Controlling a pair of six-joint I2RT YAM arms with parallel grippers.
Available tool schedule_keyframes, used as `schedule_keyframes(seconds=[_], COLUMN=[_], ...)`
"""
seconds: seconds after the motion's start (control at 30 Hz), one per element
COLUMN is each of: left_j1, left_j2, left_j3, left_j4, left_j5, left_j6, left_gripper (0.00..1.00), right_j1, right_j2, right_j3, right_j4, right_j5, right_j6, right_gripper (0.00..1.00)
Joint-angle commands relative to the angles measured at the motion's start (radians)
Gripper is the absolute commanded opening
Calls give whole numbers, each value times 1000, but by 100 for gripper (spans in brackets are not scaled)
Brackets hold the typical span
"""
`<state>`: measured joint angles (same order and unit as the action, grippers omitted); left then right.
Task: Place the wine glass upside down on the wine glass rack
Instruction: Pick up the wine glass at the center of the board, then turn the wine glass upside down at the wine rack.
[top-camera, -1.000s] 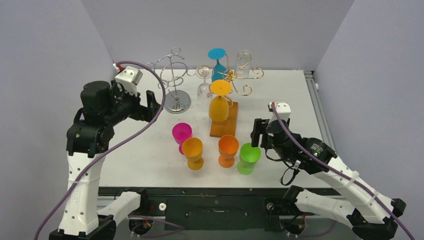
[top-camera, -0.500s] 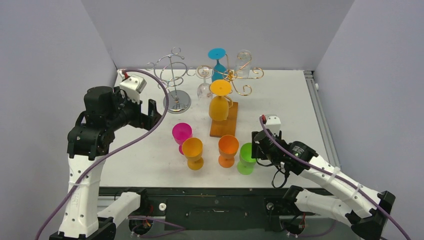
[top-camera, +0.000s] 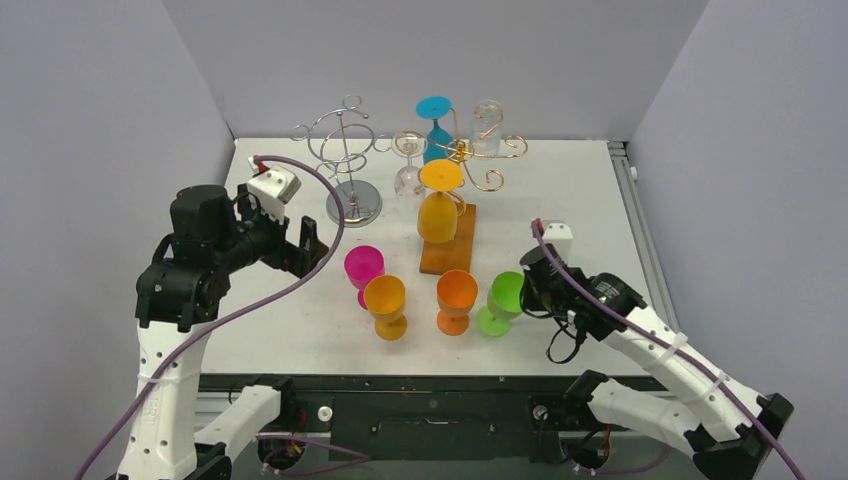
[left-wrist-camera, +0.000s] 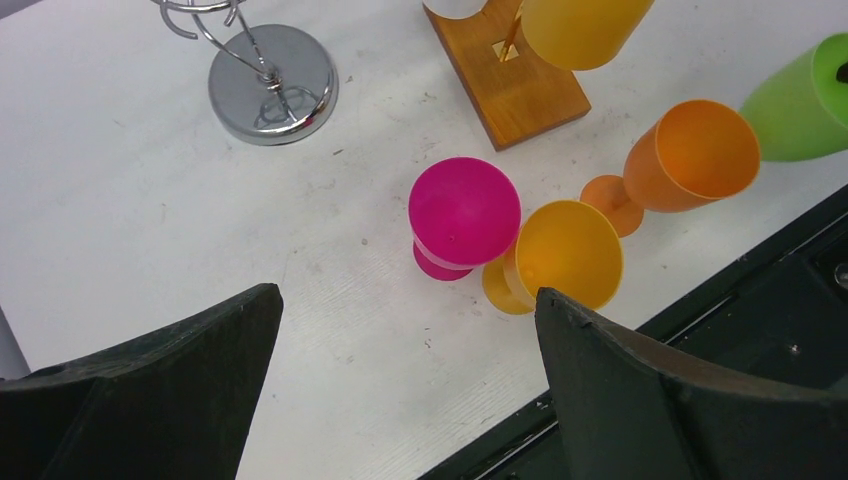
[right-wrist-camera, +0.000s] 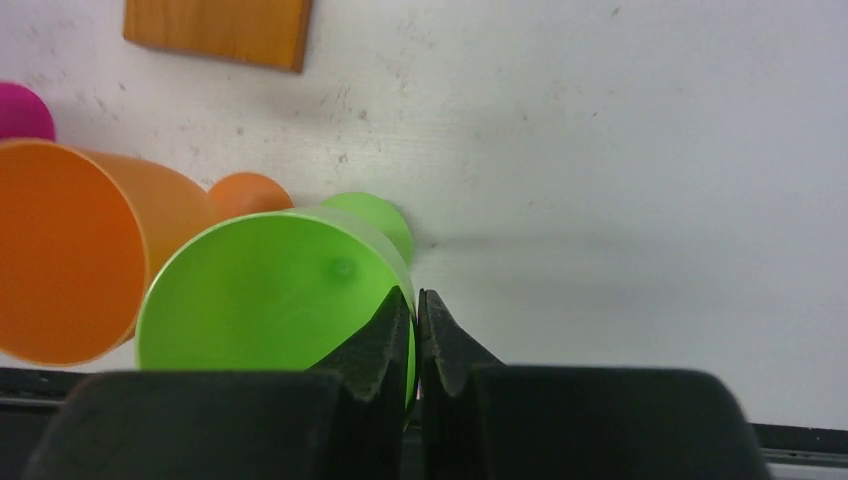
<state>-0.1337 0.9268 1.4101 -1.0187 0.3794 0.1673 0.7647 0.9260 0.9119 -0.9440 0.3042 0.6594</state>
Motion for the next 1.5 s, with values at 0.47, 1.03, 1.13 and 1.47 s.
schedule_keyframes(seconds=[0.47,1.03,1.13,1.47], left_j1=[-249,-313,-313,-309], left_j2=[74,298,282,268], left_j3=[192,378,344,281], left_j4=[17,60,68,146], left_j5=[158,338,368,416], left_j6=[-71,-287,-300,-343], left_gripper=[96,96,96,95], right_j1=[-99,67,72,105], right_j2=[-29,160,172,184], right_j3=[809,888,896,855], right_j4=[-101,171,191,293], right_j5=[-356,-340,-343,-387], right_j6=[-212,-200,-202,-199], right_gripper=[0,0,0,0])
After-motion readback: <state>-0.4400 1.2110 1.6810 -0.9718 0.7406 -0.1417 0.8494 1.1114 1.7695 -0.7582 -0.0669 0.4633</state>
